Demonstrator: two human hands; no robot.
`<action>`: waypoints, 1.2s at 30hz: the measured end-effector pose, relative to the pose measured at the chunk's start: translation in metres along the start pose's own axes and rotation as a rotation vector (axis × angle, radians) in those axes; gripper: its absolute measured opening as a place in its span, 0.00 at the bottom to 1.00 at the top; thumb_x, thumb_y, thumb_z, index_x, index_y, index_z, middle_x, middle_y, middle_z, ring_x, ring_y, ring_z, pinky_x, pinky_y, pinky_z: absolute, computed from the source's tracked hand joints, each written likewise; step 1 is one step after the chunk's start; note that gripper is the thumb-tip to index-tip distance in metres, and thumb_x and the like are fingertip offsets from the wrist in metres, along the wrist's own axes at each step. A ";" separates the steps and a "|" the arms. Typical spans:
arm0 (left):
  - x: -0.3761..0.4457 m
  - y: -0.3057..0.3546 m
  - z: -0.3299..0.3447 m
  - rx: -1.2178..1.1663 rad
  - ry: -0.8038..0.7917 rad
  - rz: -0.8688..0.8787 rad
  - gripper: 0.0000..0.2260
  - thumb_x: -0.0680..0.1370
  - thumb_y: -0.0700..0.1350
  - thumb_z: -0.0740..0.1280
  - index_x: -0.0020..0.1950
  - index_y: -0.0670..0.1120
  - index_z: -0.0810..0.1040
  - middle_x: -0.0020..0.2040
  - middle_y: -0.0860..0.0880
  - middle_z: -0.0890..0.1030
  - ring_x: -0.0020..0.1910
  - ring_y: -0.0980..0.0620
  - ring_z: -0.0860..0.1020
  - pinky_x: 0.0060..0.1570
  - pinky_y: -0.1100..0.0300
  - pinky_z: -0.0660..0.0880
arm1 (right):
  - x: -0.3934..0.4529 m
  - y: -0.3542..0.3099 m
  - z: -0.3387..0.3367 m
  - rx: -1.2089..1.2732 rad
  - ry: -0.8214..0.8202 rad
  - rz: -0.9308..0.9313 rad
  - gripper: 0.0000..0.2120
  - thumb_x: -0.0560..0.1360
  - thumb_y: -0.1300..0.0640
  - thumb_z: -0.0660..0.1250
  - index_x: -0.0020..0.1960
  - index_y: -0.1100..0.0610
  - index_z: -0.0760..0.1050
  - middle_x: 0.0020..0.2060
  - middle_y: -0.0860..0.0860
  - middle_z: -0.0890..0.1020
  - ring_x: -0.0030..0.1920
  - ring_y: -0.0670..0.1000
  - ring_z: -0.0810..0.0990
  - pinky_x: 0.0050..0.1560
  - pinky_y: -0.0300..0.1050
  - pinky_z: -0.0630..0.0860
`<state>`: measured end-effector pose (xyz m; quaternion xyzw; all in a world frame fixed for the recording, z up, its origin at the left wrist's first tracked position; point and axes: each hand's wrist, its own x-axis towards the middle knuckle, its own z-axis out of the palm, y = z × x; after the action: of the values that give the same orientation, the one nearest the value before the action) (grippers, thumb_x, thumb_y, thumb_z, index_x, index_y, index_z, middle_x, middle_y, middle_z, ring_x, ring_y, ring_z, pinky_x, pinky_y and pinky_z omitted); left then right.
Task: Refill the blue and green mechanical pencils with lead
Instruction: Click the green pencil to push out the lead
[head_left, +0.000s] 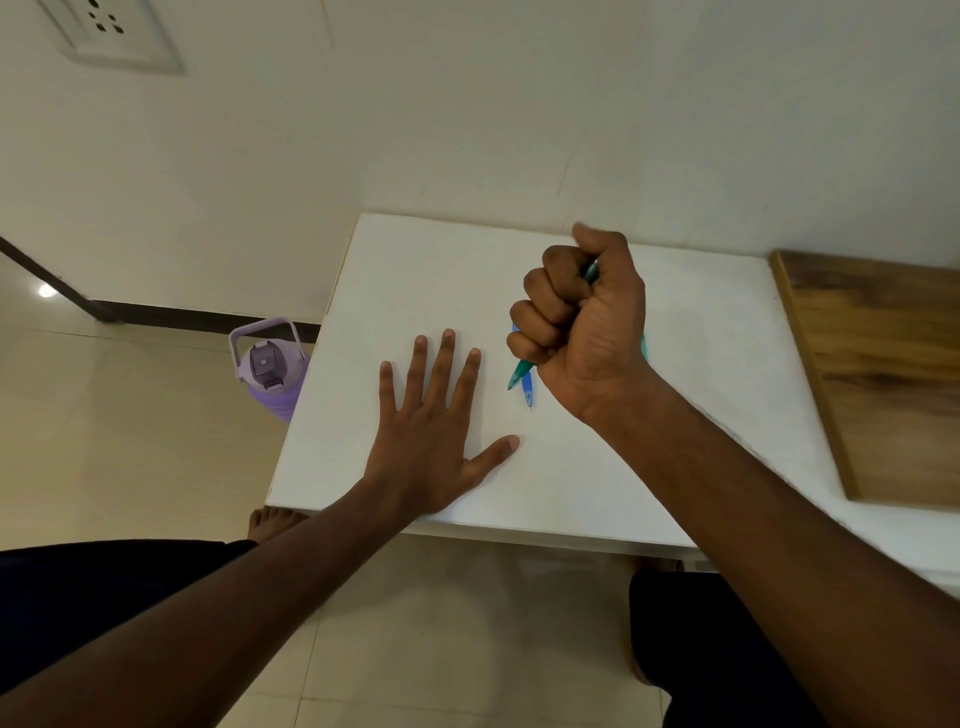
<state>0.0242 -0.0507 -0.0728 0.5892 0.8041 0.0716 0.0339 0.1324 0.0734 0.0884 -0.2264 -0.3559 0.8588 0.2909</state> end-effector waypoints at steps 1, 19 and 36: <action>0.000 0.000 0.000 -0.002 0.001 -0.001 0.48 0.76 0.80 0.45 0.87 0.53 0.42 0.87 0.47 0.38 0.85 0.39 0.39 0.79 0.29 0.47 | 0.000 0.001 0.000 -0.012 0.007 0.000 0.26 0.86 0.46 0.49 0.30 0.53 0.52 0.24 0.49 0.54 0.25 0.48 0.51 0.28 0.39 0.51; 0.000 -0.001 0.000 0.002 0.002 0.003 0.47 0.76 0.80 0.45 0.87 0.52 0.43 0.87 0.46 0.38 0.86 0.40 0.40 0.79 0.29 0.48 | -0.001 0.004 0.000 -0.024 -0.016 -0.008 0.29 0.85 0.39 0.48 0.31 0.54 0.52 0.25 0.50 0.54 0.25 0.48 0.51 0.29 0.41 0.49; -0.001 0.000 -0.002 0.005 0.001 0.005 0.47 0.76 0.80 0.46 0.87 0.52 0.44 0.87 0.46 0.39 0.86 0.40 0.40 0.79 0.29 0.48 | -0.002 0.006 0.001 -0.016 -0.052 -0.027 0.25 0.83 0.44 0.45 0.30 0.53 0.54 0.24 0.49 0.55 0.25 0.47 0.51 0.29 0.39 0.50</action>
<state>0.0238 -0.0514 -0.0713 0.5913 0.8028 0.0700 0.0321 0.1311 0.0687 0.0849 -0.2017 -0.3729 0.8576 0.2912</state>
